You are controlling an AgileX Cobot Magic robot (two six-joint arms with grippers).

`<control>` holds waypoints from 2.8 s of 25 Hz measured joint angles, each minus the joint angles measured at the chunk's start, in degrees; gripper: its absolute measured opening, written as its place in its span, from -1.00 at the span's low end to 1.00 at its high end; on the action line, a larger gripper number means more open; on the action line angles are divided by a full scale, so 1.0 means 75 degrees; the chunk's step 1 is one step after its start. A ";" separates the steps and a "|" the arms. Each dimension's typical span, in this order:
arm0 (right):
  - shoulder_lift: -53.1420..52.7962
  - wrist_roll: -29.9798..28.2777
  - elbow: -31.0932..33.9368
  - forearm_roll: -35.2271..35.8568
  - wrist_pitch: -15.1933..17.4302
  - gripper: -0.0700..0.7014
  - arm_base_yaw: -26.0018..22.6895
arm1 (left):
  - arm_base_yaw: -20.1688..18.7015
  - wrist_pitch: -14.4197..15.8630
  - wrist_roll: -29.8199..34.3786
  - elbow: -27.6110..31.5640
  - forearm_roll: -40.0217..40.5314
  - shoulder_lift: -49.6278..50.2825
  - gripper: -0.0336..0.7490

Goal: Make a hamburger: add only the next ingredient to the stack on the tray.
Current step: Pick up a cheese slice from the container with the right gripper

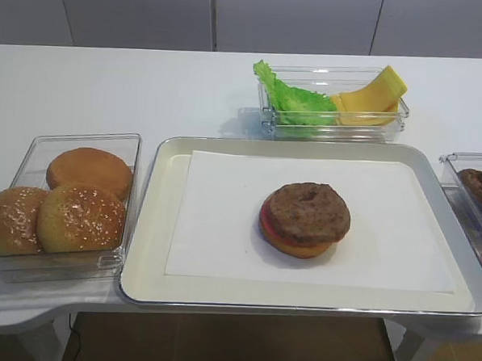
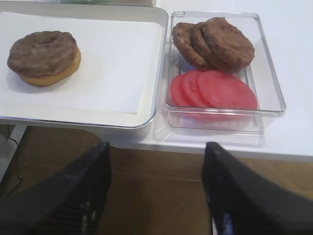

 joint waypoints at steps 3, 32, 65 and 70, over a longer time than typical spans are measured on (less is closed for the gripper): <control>0.0000 0.0000 0.0000 0.0000 0.0000 0.34 0.0000 | 0.0000 0.0000 0.0000 0.0000 0.0000 0.0000 0.15; 0.4425 0.1223 -0.1718 0.0837 -0.2052 0.26 0.0000 | 0.0000 0.0000 0.0000 0.0000 0.0000 0.0000 0.15; 1.3753 0.0097 -0.7981 0.0493 -0.2896 0.02 0.0000 | 0.0000 0.0000 0.0000 0.0000 0.0000 0.0000 0.15; 1.4279 0.0019 -0.8382 0.0544 -0.2751 -0.01 -0.0168 | 0.0000 0.0000 0.0000 0.0000 0.0000 0.0000 0.15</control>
